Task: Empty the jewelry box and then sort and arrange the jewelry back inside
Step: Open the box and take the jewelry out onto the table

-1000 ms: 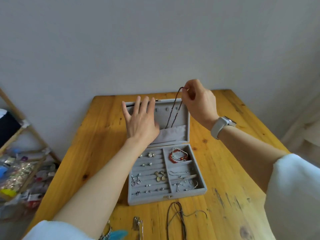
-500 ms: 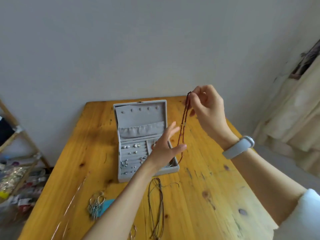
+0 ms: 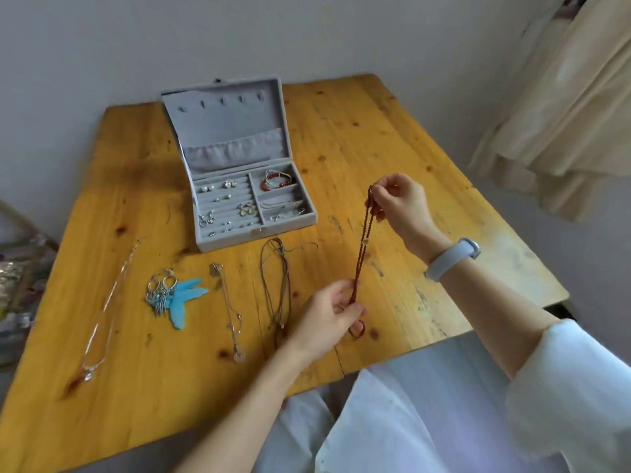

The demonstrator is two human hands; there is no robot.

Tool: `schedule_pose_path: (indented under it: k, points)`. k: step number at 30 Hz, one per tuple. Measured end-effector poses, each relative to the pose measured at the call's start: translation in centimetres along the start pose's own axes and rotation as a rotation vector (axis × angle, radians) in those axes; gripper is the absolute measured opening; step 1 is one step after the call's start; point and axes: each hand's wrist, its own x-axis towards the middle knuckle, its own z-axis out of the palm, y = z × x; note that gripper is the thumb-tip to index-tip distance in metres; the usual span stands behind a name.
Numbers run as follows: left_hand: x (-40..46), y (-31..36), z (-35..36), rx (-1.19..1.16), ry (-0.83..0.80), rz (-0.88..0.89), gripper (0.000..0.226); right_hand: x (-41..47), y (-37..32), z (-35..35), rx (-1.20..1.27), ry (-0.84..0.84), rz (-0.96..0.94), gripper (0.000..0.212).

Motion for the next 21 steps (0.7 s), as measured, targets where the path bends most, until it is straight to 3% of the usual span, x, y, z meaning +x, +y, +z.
schedule_pose_path:
  k: [3, 7, 13, 16, 21]
  points:
    - [-0.5, -1.1, 0.3, 0.195, 0.096, 0.062, 0.041, 0.7, 1.5, 0.7, -0.012, 0.029, 0.032, 0.020]
    - [-0.4, -1.9, 0.1, 0.416, 0.200, 0.096, 0.052, 1.9, 2.9, 1.9, -0.203, -0.074, 0.009, 0.014]
    - [-1.1, -1.5, 0.3, 0.799, 0.190, 0.208, 0.048, 2.9, 4.2, 4.0, -0.495, -0.315, -0.083, 0.012]
    - [-0.9, -2.3, 0.0, 0.958, 0.171, 0.308, 0.043, 3.0, 4.5, 4.6, -0.581, -0.347, -0.131, 0.017]
    - [-1.4, -3.2, -1.0, 0.989, 0.199, 0.422, 0.034, 1.9, 5.3, 3.8, -0.710, -0.313, -0.274, 0.025]
